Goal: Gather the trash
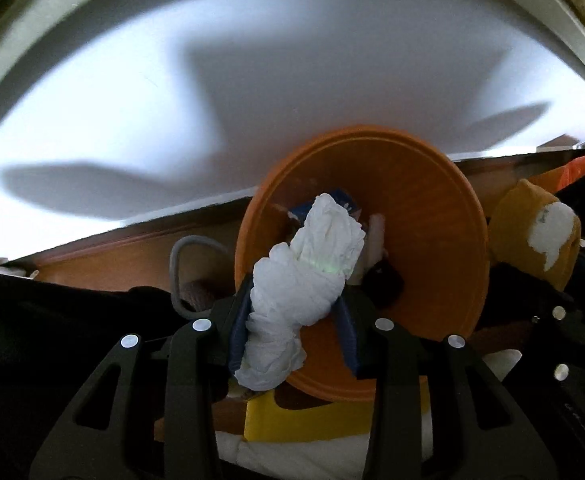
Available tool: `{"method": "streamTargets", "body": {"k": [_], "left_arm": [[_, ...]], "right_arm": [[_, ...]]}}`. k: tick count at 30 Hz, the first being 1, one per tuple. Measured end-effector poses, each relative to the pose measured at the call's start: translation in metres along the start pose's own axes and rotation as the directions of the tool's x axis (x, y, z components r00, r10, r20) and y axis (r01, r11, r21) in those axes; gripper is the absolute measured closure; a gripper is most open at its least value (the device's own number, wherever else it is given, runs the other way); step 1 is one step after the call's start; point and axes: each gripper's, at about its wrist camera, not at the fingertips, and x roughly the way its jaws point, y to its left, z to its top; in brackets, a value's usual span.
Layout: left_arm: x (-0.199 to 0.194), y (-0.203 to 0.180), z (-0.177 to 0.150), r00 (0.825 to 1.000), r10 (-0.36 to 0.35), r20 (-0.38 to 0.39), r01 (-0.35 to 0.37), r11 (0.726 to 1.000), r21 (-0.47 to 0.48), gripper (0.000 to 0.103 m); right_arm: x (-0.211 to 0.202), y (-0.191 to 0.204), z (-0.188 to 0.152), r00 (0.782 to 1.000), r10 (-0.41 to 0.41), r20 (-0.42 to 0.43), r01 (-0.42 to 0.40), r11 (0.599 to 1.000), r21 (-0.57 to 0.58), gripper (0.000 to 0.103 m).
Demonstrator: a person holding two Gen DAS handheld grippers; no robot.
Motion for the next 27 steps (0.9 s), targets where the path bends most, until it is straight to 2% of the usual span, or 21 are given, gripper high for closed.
{"method": "streamTargets", "body": {"k": [1,2,3,4,10,12,14,17,19,20,21,22,23,24,25,27], "left_arm": [[0.0,-0.001,0.0,1.0,0.003,-0.004,-0.003,1.0,0.003,0.06],[0.002,-0.002,0.0,1.0,0.006,-0.01,-0.005,1.0,0.007,0.045],[0.003,0.001,-0.001,1.0,0.015,-0.011,-0.015,1.0,0.008,0.027],[0.002,0.001,-0.001,1.0,0.017,-0.007,-0.017,1.0,0.008,0.024],[-0.005,0.007,-0.001,1.0,0.001,-0.003,-0.001,1.0,-0.014,0.023],[-0.013,0.008,-0.003,1.0,-0.001,0.018,0.001,1.0,-0.028,0.023],[-0.028,0.01,-0.004,0.998,0.0,0.067,0.002,0.999,-0.038,0.023],[-0.068,0.013,-0.009,0.978,0.018,0.209,-0.011,0.999,-0.035,0.023],[-0.106,0.013,-0.014,0.937,0.052,0.345,-0.043,0.999,-0.033,0.023],[-0.129,0.014,-0.015,0.901,0.079,0.427,-0.07,0.997,-0.036,0.02],[-0.144,0.014,-0.015,0.869,0.099,0.484,-0.091,0.995,-0.042,0.012],[-0.159,0.015,-0.014,0.834,0.119,0.539,-0.109,0.993,-0.051,0.011],[-0.172,0.015,-0.012,0.797,0.141,0.588,-0.128,0.99,-0.064,0.011],[-0.185,0.017,-0.008,0.765,0.163,0.623,-0.143,0.986,-0.083,0.011],[-0.198,0.019,-0.002,0.74,0.174,0.65,-0.141,0.985,-0.103,0.01],[-0.218,0.028,0.012,0.704,0.18,0.687,-0.108,0.983,-0.147,0.01]], "right_arm": [[0.002,-0.001,0.0,1.0,-0.003,-0.005,0.003,1.0,0.006,0.064],[0.002,-0.002,0.0,1.0,-0.006,-0.006,0.006,1.0,0.012,0.052],[0.001,-0.004,0.004,1.0,-0.013,-0.003,0.013,1.0,0.023,0.049],[-0.001,-0.005,0.004,1.0,-0.012,0.002,0.012,0.999,0.033,0.049],[-0.015,-0.021,0.001,0.999,-0.012,0.039,0.008,0.996,0.092,0.048],[-0.029,-0.024,-0.002,0.997,-0.015,0.075,0.007,0.995,0.098,0.048],[-0.046,-0.025,-0.004,0.992,-0.027,0.123,0.015,0.995,0.102,0.041],[-0.085,-0.028,-0.009,0.966,-0.086,0.245,0.06,0.992,0.114,0.028],[-0.115,-0.03,-0.008,0.933,-0.134,0.334,0.096,0.987,0.127,0.021],[-0.126,-0.031,-0.006,0.917,-0.154,0.367,0.11,0.984,0.139,0.013],[-0.143,-0.033,-0.002,0.889,-0.179,0.421,0.121,0.98,0.16,0.01],[-0.149,-0.034,0.002,0.872,-0.193,0.45,0.127,0.977,0.173,0.006],[-0.161,-0.036,0.009,0.843,-0.222,0.489,0.142,0.97,0.196,0.006],[-0.171,-0.042,0.016,0.827,-0.238,0.51,0.149,0.967,0.208,0.006],[-0.178,-0.043,0.021,0.811,-0.252,0.527,0.156,0.963,0.22,0.006],[-0.19,-0.047,0.037,0.78,-0.286,0.556,0.17,0.953,0.252,0.006]]}}
